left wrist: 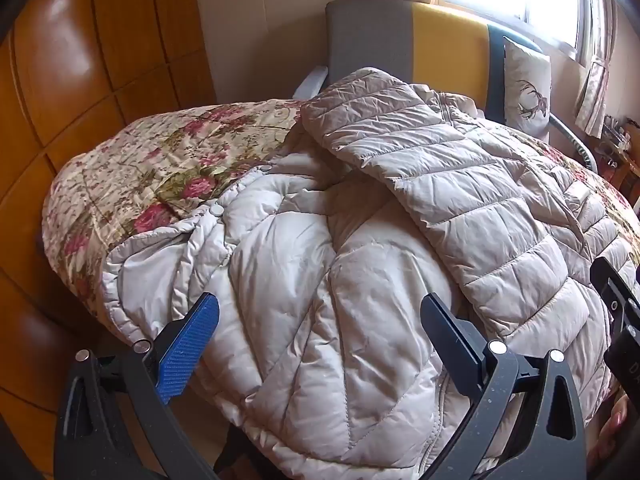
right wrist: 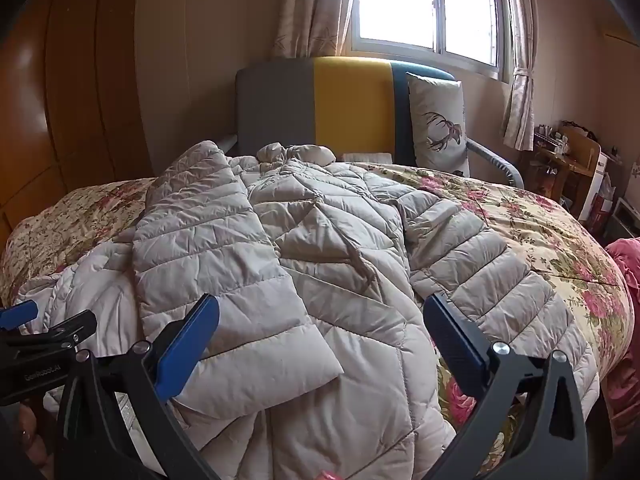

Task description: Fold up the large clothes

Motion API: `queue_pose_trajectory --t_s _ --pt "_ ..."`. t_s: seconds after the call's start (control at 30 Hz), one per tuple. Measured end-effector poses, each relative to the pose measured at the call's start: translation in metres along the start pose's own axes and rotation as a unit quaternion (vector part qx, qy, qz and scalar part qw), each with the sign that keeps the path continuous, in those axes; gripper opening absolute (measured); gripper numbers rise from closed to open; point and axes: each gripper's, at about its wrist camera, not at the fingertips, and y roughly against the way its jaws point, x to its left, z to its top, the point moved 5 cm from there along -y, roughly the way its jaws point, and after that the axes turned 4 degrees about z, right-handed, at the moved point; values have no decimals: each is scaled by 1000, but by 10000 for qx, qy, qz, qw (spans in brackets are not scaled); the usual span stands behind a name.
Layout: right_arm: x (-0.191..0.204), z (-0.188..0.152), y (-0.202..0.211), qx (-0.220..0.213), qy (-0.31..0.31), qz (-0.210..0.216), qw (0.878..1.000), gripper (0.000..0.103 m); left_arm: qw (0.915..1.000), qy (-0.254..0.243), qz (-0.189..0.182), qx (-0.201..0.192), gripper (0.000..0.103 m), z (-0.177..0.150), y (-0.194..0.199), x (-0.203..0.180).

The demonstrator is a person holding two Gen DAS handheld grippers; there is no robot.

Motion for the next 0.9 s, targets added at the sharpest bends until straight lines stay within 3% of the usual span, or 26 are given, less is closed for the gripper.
queue_pose_trajectory --t_s 0.9 --pt "-2 -2 -4 104 -29 63 9999 101 10000 -2 11 42 100 -6 -4 2"
